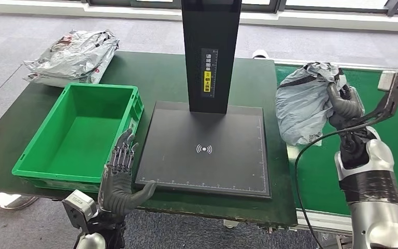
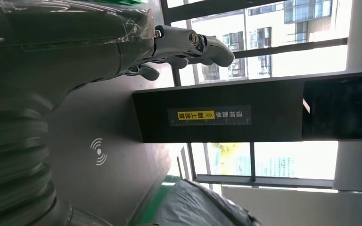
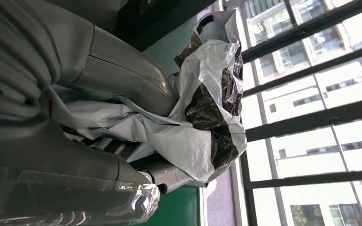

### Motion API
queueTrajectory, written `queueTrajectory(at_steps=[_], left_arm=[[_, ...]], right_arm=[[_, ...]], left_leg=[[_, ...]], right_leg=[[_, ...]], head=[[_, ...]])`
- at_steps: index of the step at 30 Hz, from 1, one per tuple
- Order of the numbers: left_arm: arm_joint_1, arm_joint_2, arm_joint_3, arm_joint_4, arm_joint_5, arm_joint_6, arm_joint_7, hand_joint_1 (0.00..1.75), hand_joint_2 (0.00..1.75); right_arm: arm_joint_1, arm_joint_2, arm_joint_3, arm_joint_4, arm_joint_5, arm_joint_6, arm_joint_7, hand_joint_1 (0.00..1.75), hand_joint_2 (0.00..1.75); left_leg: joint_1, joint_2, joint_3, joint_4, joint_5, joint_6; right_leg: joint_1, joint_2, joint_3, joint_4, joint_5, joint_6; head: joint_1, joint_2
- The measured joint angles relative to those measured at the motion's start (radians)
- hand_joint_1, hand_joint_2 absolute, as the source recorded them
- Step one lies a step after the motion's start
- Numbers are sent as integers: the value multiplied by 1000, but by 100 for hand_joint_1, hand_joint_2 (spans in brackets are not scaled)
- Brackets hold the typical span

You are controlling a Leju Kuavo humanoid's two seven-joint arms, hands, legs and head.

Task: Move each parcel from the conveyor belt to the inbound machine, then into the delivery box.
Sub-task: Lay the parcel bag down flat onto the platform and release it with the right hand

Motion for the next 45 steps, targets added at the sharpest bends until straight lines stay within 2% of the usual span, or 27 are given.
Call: queueTrajectory(at_steps=[4,10,17,22,27,28,31,32,40,45], left_arm=[[-19,1,-8,7,-1,-17,4,0,175],[-30,2,-21,9,-2,-25,5,0,175],[-33,8,-50,9,-1,-41,6,0,175],[-45,11,-72,4,2,-41,7,0,175],[-46,13,-79,-1,2,-41,8,0,175],[-47,13,-80,-1,2,-41,9,0,175],[-47,13,-80,-2,3,-42,13,0,175],[-48,13,-80,-2,3,-43,15,0,175],[-49,16,-81,-11,3,-59,27,0,175],[-43,22,-81,-21,3,-66,32,0,175]], right_arm=[[-89,52,77,51,25,31,40,175,175],[-219,172,217,190,19,66,73,175,175],[-287,306,342,272,-24,63,110,175,175],[-319,359,389,286,-52,51,130,175,175],[-330,378,406,297,-59,48,131,175,175],[-331,380,406,299,-64,49,133,139,175],[-331,385,413,303,-77,51,145,8,175],[-331,386,419,307,-80,50,149,0,175],[-330,393,504,356,-78,35,212,0,175],[-323,373,566,391,-68,48,252,0,175]], left_leg=[[1,2,1,0,1,-1],[2,3,1,0,2,-3],[3,2,0,0,3,-3],[3,3,-1,0,3,-3],[2,3,-1,0,3,-3],[2,3,-1,0,3,-3],[2,3,-1,0,3,-3],[2,3,-1,0,3,-3],[2,3,0,0,3,-3],[2,2,0,0,3,-3]], right_leg=[[1,2,-1,0,1,-1],[2,3,-2,2,1,-2],[3,3,-3,2,1,-2],[2,3,-4,2,1,-2],[2,3,-4,1,1,-2],[2,3,-4,1,1,-2],[2,3,-4,1,1,-2],[2,3,-4,1,1,-2],[2,3,-4,1,1,-2],[2,2,-4,1,1,-2]], head=[[0,0],[0,0],[0,0],[0,0],[0,0],[0,0],[0,0],[0,0],[0,0],[0,0]])
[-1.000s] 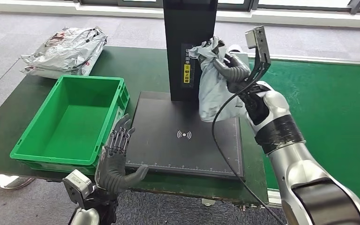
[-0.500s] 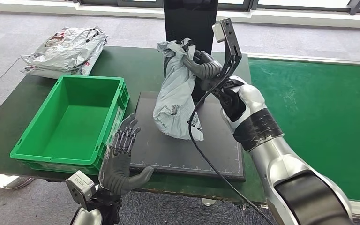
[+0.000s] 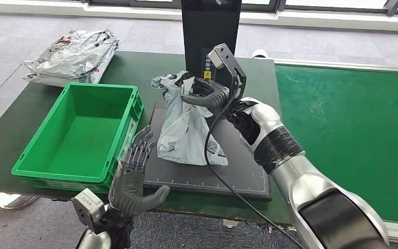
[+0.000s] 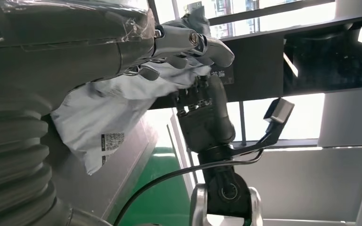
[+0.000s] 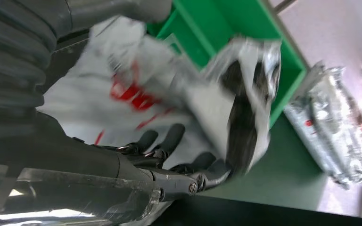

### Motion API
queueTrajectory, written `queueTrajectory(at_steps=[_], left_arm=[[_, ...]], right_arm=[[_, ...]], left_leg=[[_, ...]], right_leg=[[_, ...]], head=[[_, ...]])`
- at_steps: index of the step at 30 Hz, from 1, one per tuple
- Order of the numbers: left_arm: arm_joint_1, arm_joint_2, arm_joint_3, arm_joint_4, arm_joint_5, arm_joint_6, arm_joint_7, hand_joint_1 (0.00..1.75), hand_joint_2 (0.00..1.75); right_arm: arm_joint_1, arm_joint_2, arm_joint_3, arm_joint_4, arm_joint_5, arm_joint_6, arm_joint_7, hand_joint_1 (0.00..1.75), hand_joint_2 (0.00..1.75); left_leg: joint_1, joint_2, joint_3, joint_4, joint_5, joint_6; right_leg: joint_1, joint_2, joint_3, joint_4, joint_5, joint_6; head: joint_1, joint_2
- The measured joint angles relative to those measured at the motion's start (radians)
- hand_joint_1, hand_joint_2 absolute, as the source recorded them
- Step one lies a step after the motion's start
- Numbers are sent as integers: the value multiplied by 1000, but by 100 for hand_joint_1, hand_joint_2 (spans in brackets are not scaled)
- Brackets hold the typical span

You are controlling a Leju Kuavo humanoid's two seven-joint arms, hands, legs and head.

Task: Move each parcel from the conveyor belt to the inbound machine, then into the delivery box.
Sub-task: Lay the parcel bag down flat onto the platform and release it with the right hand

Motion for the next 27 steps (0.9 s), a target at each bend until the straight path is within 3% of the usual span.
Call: queueTrajectory(at_steps=[4,8,10,14,19,22,27], left_arm=[[4,5,0,-8,-2,-8,10,0,175],[10,7,0,-13,-9,-14,19,0,175],[13,8,0,-13,-13,-18,24,0,175],[25,8,0,-22,-28,-20,34,0,175],[56,8,0,-47,-52,37,36,0,175],[74,11,0,-62,-56,78,32,0,175],[90,15,0,-77,-56,90,29,0,175]], right_arm=[[24,-33,29,10,14,25,4,0,0],[34,-74,63,5,84,57,25,0,175],[29,-97,85,-6,151,73,35,0,175],[-20,-151,176,-63,490,71,83,0,0],[-42,-238,225,-293,1008,6,224,0,0],[-3,-289,212,-471,1112,-34,237,0,0],[52,-334,182,-638,1140,-40,237,0,0]], left_leg=[[0,0,0,0,0,0],[0,0,0,0,0,0],[0,0,0,0,0,0],[0,1,0,0,0,0],[0,1,0,0,0,0],[0,1,0,0,-1,-1],[0,1,0,0,-1,-1]], right_leg=[[0,0,0,0,0,0],[0,0,0,0,1,0],[0,0,0,0,1,0],[0,1,0,0,1,0],[0,1,0,0,1,0],[0,1,-1,-1,1,0],[0,1,-1,-1,1,0]], head=[[0,0],[0,0],[0,0],[0,0],[0,0],[0,0],[0,0]])
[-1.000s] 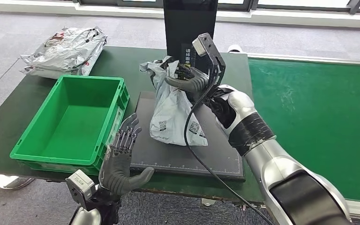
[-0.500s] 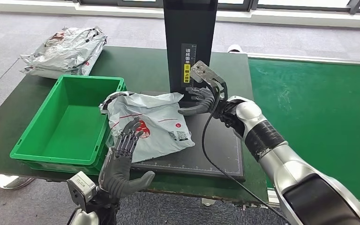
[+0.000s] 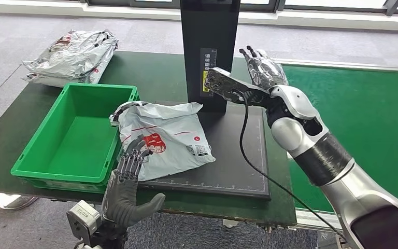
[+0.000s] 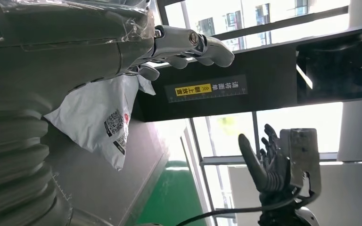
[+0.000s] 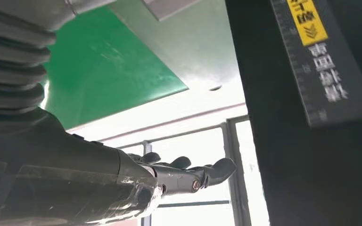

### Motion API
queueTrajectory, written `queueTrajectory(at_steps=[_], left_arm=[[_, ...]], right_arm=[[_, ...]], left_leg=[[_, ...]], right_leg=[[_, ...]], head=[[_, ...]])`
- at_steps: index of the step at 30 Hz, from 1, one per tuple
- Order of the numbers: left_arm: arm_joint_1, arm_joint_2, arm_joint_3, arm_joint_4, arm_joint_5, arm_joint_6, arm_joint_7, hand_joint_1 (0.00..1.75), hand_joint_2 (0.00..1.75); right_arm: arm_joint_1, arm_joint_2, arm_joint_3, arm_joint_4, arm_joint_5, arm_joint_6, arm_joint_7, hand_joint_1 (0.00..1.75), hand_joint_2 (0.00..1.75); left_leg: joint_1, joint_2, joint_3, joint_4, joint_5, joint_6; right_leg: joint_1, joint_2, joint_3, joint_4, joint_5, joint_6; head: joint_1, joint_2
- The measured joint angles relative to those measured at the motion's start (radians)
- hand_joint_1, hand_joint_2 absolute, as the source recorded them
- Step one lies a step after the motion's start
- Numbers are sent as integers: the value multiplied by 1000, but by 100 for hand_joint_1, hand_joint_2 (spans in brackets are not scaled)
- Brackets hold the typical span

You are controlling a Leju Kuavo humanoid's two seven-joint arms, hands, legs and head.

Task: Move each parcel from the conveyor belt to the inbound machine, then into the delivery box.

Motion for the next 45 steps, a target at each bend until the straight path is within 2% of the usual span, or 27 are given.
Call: queueTrajectory(at_steps=[7,18,20,22,24,26,29,31,33,36,41,45], left_arm=[[3,2,0,-5,0,0,0,0,175],[6,5,0,-10,0,1,0,0,175],[6,5,0,-10,-1,9,0,0,175],[6,6,0,-10,-7,26,-1,0,175],[7,12,0,-9,-17,43,-7,0,175],[8,19,0,-5,-24,47,-19,0,175],[6,25,1,8,-35,33,-34,0,175],[0,26,1,19,-66,37,-30,0,175],[-27,27,-6,40,-167,32,12,0,175],[-123,31,-38,109,-423,-6,115,0,175],[-288,33,-94,256,-673,-21,183,0,175],[-409,33,-153,381,-778,-21,200,0,175]], right_arm=[[27,-23,-19,-81,5,0,0,0,0],[35,-34,-22,-111,5,-3,-3,0,0],[48,-35,-29,-122,-6,-35,-27,0,87],[94,-37,-63,-161,-56,-120,-101,0,175],[189,-38,-129,-245,-193,-206,-236,0,175],[323,-38,-205,-348,-430,-201,-395,0,175],[540,-34,-298,-480,-786,-17,-588,0,175],[685,-18,-344,-541,-898,73,-662,0,175],[803,12,-375,-578,-924,112,-695,0,175],[901,60,-393,-612,-914,148,-693,0,175],[955,123,-433,-647,-909,189,-645,0,175],[976,161,-468,-671,-903,225,-628,0,175]], left_leg=[[0,1,0,0,1,0],[0,2,0,0,1,0],[0,1,1,0,1,0],[0,0,1,0,1,0],[1,-2,1,0,0,0],[1,-5,2,0,-1,0],[1,-7,2,0,-4,0],[1,-7,3,0,-5,-1],[1,-7,3,-1,-6,-1],[1,-5,3,-1,-6,-1],[1,0,5,-1,-3,-1],[1,0,5,-1,-2,-2]], right_leg=[[0,1,0,0,1,-1],[0,1,0,0,1,-1],[0,1,0,0,1,-1],[0,0,0,0,1,-1],[1,-2,2,-1,0,-1],[1,-5,4,-1,-2,-1],[1,-6,5,-1,-5,-1],[1,-6,5,-1,-6,-1],[1,-6,5,-1,-7,-1],[1,-6,4,-1,-7,-2],[1,-3,5,-1,-3,-2],[1,-2,5,-1,-1,-2]], head=[[0,0],[0,0],[0,0],[0,0],[0,0],[0,0],[0,0],[0,0],[0,0],[0,0],[0,0],[0,0]])
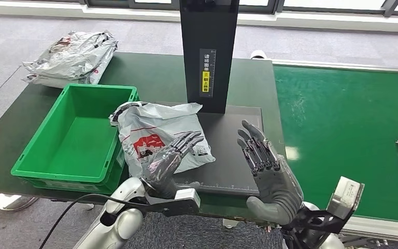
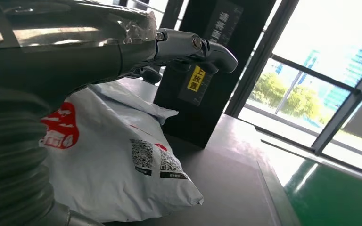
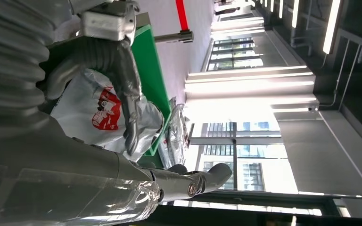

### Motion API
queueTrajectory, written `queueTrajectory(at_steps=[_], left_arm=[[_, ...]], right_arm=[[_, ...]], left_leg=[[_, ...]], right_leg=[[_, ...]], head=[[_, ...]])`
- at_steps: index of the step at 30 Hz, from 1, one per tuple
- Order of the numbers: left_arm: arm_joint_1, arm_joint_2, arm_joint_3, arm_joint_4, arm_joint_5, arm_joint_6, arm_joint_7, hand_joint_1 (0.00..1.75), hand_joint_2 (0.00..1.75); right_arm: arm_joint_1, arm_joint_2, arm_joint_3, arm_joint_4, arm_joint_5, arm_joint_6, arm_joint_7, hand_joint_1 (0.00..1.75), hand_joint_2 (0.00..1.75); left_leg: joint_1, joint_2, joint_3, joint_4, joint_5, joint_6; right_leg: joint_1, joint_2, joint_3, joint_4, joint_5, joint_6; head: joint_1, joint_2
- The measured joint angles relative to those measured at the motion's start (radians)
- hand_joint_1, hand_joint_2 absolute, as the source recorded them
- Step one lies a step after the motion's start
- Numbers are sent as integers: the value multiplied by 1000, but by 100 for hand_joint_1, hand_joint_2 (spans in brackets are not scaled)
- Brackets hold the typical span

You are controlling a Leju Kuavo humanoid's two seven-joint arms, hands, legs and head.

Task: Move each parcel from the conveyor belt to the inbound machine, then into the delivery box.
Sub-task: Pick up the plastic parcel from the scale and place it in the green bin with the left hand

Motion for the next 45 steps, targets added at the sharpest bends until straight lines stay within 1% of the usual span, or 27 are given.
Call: queueTrajectory(at_steps=[2,5,8,11,16,21,24,27,30,32,34,37,45], left_arm=[[-64,-2,-34,62,-53,0,18,0,175],[-165,-11,-99,164,-189,13,69,0,175],[-257,-28,-160,262,-321,26,120,0,175],[-342,-50,-203,357,-418,28,156,0,175],[-478,-91,-232,545,-475,-23,167,0,175],[-597,-109,-254,736,-515,-73,191,0,175],[-635,-112,-265,809,-528,-99,196,0,175],[-667,-106,-280,873,-539,-169,185,0,175],[-696,-82,-290,930,-521,-259,123,0,175],[-711,-60,-294,958,-508,-297,84,0,175],[-721,-40,-298,978,-503,-310,65,0,175],[-730,-22,-303,996,-500,-314,57,0,175],[-740,-8,-313,1019,-499,-322,57,0,175]], right_arm=[[13,12,-14,-8,8,7,1,0,175],[32,27,-30,-19,20,9,0,0,175],[49,39,-41,-27,27,13,4,0,175],[57,46,-47,-30,27,25,12,0,175],[51,53,-51,-28,12,58,16,0,175],[45,54,-52,-17,-6,89,16,0,175],[40,54,-52,-7,-12,100,14,0,175],[29,54,-52,10,-22,123,11,0,175],[7,53,-52,46,-33,154,7,0,175],[-11,53,-52,71,-40,168,3,0,175],[-26,52,-52,91,-44,174,0,0,175],[-38,52,-52,110,-45,177,0,0,175],[-48,52,-52,136,-46,178,0,0,175]], left_leg=[[0,0,0,0,0,0],[0,0,0,0,1,1],[0,0,0,0,1,1],[0,0,0,0,1,1],[0,0,-1,0,1,0],[0,1,0,0,1,-1],[0,2,-1,0,2,-1],[0,2,-1,0,2,-1],[0,3,-1,0,2,-1],[0,4,0,0,2,-1],[0,4,0,0,2,-2],[0,3,0,0,2,-2],[0,3,0,0,3,-2]], right_leg=[[0,0,0,0,0,0],[0,0,0,0,0,0],[0,0,0,0,1,0],[0,0,0,0,1,0],[0,0,0,0,1,0],[0,2,0,0,1,0],[0,2,0,1,1,0],[0,2,0,1,2,0],[0,3,0,1,2,-1],[0,4,0,1,2,-1],[1,4,0,1,2,-1],[1,4,0,1,2,-1],[0,4,0,1,2,-1]], head=[[0,0],[0,0],[0,0],[0,0],[0,0],[0,0],[0,0],[0,0],[0,0],[0,0],[0,0],[0,0],[0,0]])
